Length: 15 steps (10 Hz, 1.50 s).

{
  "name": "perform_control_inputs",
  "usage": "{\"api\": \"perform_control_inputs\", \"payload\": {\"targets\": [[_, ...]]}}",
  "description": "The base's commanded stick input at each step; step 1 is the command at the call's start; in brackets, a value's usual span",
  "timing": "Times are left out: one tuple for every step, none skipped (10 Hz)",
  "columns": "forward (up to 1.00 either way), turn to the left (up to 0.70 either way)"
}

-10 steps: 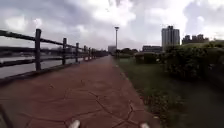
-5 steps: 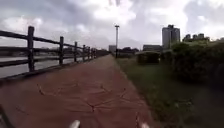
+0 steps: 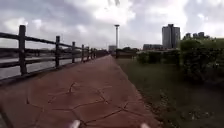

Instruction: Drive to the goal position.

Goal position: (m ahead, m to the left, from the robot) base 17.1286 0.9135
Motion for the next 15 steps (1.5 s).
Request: {"api": "perform_control_inputs", "payload": {"targets": [[0.70,0.06],[0.70,0.22],[0.70,0.35],[0.70,0.35],[0.70,0.35],[0.70,0.00],[0.70,0.00],[0.70,0.00],[0.70,0.00],[0.70,0.00],[0.70,0.00],[0.70,0.00],[0.70,0.00],[0.70,0.00],[0.70,0.00]]}}
